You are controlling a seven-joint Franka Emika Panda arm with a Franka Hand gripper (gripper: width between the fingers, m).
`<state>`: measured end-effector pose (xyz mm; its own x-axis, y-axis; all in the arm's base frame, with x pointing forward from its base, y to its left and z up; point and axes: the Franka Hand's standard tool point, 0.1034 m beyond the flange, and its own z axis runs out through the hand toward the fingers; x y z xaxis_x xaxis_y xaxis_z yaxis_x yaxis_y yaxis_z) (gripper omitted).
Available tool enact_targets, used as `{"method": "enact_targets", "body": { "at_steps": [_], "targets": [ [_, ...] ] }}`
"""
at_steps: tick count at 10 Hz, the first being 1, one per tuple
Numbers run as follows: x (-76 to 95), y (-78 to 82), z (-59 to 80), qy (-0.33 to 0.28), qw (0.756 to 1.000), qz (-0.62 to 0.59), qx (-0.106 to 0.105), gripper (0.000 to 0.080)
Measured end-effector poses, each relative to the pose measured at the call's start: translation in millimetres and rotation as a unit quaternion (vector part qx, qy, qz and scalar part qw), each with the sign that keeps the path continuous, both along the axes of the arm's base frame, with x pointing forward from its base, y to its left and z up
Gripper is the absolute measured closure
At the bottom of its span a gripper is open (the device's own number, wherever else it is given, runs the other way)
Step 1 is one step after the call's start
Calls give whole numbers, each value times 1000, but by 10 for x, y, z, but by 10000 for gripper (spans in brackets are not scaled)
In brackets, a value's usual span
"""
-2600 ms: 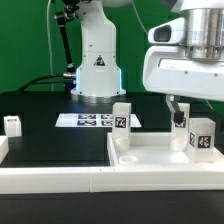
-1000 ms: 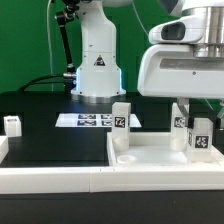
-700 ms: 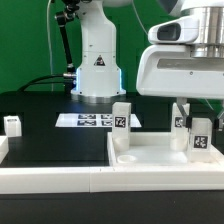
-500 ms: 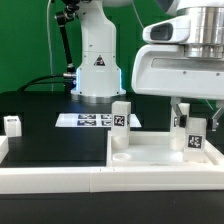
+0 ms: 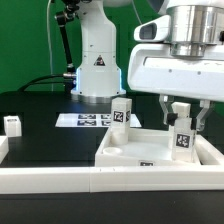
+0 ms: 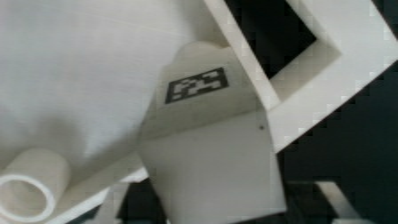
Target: Assemble square table
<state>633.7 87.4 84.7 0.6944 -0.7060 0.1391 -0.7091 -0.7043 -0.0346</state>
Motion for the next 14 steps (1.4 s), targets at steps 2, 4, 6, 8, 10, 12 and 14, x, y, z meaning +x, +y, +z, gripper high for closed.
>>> {"method": "enact_targets", "body": {
  "at_steps": [2,4,6,8,10,12,14],
  "targets": [
    [1,-7,-3,-1,1000,-7,1,452],
    [-20,44,63,6,1000,22,0,183],
    [-68,90,121,5,996,87,-4,158],
    [-145,70,195,5,990,139,-5,151],
    [-147,46,240,4,991,135,-3,150],
    [-151,46,225,5,991,135,-4,150],
    [-180,40,216,-6,986,168,-10,150]
  ]
}}
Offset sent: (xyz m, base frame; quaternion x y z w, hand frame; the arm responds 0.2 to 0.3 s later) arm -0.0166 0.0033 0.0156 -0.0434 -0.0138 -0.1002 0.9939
